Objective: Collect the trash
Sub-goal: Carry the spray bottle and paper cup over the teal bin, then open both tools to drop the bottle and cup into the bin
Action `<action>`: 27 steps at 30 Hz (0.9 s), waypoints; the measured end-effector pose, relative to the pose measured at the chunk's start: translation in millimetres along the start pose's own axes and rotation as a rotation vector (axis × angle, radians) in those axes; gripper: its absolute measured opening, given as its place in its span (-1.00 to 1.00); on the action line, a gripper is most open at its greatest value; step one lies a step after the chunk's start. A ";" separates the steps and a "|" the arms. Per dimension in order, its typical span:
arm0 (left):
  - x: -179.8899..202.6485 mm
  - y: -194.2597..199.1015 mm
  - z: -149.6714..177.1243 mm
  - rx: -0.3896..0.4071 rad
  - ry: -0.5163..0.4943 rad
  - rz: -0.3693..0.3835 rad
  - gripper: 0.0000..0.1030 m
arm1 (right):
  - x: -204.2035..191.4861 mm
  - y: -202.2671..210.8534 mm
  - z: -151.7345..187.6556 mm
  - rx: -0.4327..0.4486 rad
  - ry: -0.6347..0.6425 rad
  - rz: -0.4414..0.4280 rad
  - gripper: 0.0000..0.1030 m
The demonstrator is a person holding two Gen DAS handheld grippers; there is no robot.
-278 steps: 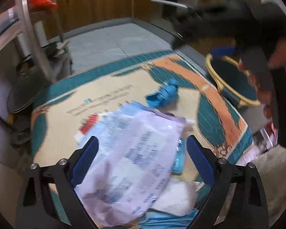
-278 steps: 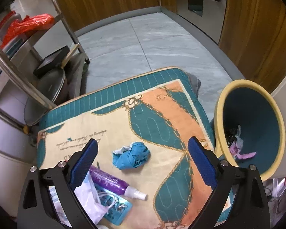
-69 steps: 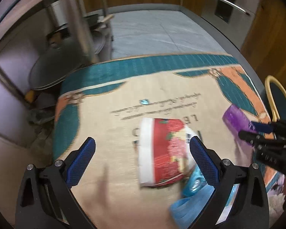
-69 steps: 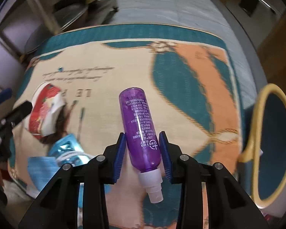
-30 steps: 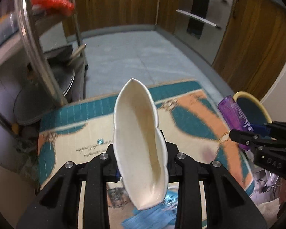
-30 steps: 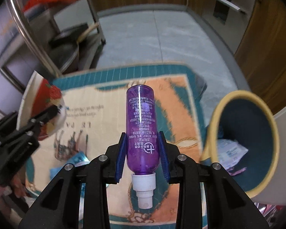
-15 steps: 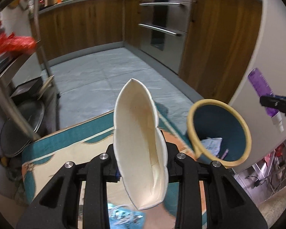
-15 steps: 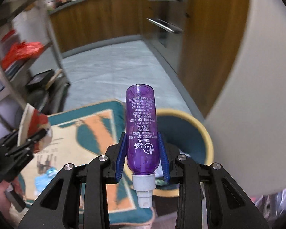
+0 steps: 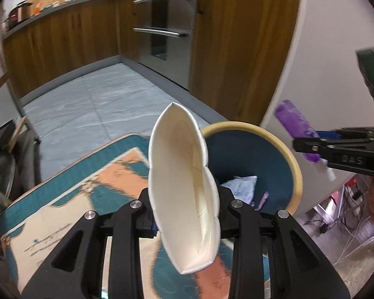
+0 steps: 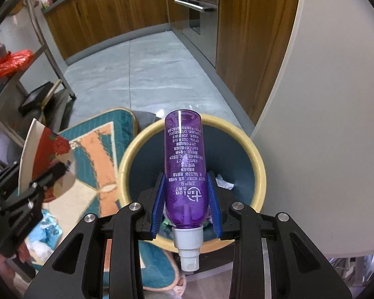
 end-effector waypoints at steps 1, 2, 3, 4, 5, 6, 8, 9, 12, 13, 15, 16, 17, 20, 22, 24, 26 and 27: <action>6.2 -5.0 1.4 -0.007 -0.011 0.007 -0.41 | 2.1 -3.5 1.3 -0.009 -0.005 0.001 -0.34; 10.4 -8.8 2.5 -0.013 -0.020 0.009 -0.40 | 4.9 -6.0 2.4 -0.014 -0.013 0.001 -0.34; 15.4 -13.8 4.4 -0.022 -0.030 0.011 -0.40 | 8.5 -4.5 6.4 -0.017 -0.020 -0.001 -0.34; 19.7 -20.3 7.6 -0.036 -0.040 0.017 -0.40 | 12.1 -6.9 6.6 -0.022 -0.031 -0.004 -0.34; 23.5 -26.0 9.9 -0.049 -0.044 0.021 -0.40 | 15.3 -8.6 7.1 -0.027 -0.041 -0.009 -0.34; 28.2 -33.7 13.9 -0.068 -0.048 0.028 -0.40 | 19.1 -11.3 8.7 -0.035 -0.055 -0.018 -0.34; 33.8 -43.0 19.7 -0.093 -0.053 0.037 -0.40 | 23.0 -14.9 12.9 -0.049 -0.070 -0.025 -0.34; 35.1 -48.3 21.1 -0.103 -0.055 0.038 -0.40 | 25.9 -17.3 15.3 -0.058 -0.076 -0.025 -0.34; 43.7 -61.2 26.6 -0.130 -0.059 0.049 -0.40 | 33.4 -22.2 20.7 -0.077 -0.099 -0.031 -0.34; 46.9 -64.6 27.5 -0.133 -0.061 0.050 -0.40 | 34.9 -23.4 21.6 -0.080 -0.110 -0.037 -0.34; 51.0 -69.1 27.9 -0.138 -0.060 0.056 -0.40 | 37.3 -25.2 23.3 -0.083 -0.129 -0.047 -0.34; 53.1 -71.1 27.7 -0.138 -0.060 0.059 -0.39 | 38.5 -26.5 23.3 -0.084 -0.134 -0.049 -0.34; 54.8 -73.1 27.4 -0.138 -0.059 0.061 -0.39 | 38.5 -26.7 23.1 -0.084 -0.137 -0.050 -0.34; 57.6 -76.0 26.3 -0.139 -0.060 0.063 -0.39 | 35.6 -28.1 20.9 -0.083 -0.140 -0.057 -0.34; 58.2 -76.2 25.0 -0.135 -0.061 0.062 -0.39 | 36.2 -27.6 18.8 -0.075 -0.128 -0.055 -0.34; 55.9 -75.4 24.7 -0.133 -0.062 0.050 -0.36 | 34.6 -25.6 16.3 -0.062 -0.114 -0.049 -0.33; 52.4 -73.9 24.3 -0.129 -0.054 0.043 -0.32 | 33.7 -24.3 13.7 -0.051 -0.108 -0.044 -0.33; 49.8 -72.3 24.0 -0.125 -0.049 0.039 -0.30 | 33.4 -22.9 12.3 -0.044 -0.105 -0.039 -0.33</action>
Point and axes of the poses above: each gripper's, at about its wrist camera, not at the fingertips, and y roughly against the way its jaws point, x to its right, z to its underside, the point moved 7 cm from there along -y, roughly the way its jaws point, and after that the axes turned 8 degrees about y, right-handed, at the moved point
